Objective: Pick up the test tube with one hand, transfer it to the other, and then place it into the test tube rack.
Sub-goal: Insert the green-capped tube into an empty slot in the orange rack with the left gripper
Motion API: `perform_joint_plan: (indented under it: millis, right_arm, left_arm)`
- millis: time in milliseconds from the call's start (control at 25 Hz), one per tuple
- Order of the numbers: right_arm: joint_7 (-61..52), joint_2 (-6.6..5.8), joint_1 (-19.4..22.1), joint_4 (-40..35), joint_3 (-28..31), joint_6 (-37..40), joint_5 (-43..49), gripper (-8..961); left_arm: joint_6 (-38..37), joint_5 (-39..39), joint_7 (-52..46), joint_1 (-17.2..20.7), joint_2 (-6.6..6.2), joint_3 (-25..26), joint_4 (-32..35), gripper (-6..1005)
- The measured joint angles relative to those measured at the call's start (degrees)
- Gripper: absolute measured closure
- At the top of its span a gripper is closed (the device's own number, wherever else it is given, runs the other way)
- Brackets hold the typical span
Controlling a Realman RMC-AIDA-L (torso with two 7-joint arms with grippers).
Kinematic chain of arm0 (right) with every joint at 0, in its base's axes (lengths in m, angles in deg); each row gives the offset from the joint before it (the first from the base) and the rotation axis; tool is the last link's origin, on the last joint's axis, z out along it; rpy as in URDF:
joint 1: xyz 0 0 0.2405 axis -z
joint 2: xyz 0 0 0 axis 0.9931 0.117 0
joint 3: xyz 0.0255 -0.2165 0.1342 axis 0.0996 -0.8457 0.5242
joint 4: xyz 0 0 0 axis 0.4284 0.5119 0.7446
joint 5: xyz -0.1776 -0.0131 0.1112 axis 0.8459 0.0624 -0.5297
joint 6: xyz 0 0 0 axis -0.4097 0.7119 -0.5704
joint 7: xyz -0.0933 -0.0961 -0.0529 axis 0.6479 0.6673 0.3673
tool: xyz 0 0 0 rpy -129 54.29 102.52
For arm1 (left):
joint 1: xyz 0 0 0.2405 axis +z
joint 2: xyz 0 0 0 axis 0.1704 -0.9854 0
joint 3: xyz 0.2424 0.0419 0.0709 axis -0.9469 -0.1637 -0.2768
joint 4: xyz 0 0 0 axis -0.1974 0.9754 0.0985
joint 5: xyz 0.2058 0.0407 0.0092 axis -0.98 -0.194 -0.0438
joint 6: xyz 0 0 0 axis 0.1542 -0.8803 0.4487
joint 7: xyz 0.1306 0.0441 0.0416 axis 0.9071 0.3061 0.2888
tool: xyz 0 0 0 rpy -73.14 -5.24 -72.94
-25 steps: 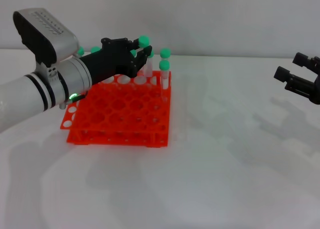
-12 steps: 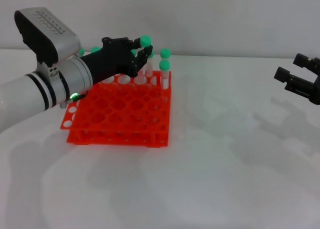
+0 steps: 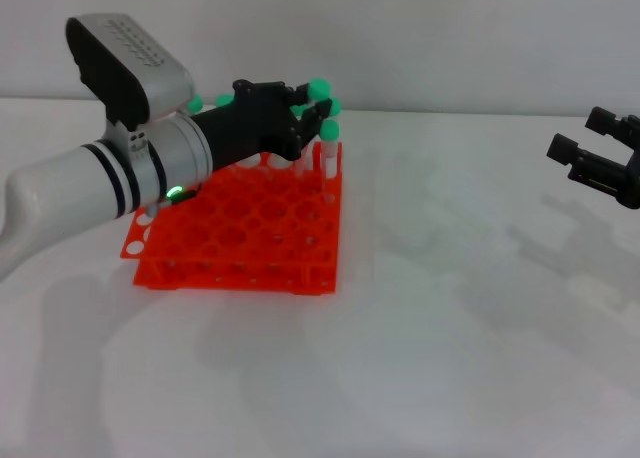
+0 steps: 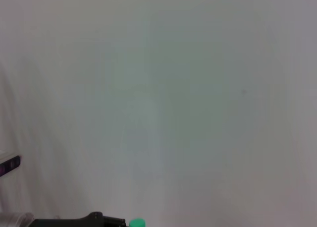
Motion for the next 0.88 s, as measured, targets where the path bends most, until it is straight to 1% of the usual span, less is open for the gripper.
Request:
perform_joint_plan:
  millis: [160, 880]
  right_arm:
    - [0.0, 0.00, 0.0, 0.0, 0.0, 0.3, 0.0, 93]
    - [0.0, 0.00, -0.1, 0.1, 0.0, 1.1, 0.0, 92]
  left_arm:
    - [0.4, 0.4, 0.0, -0.2, 0.09, -0.9, -0.2, 728]
    - [0.9, 2.3, 0.3, 1.5, 0.03, -0.8, 0.1, 717]
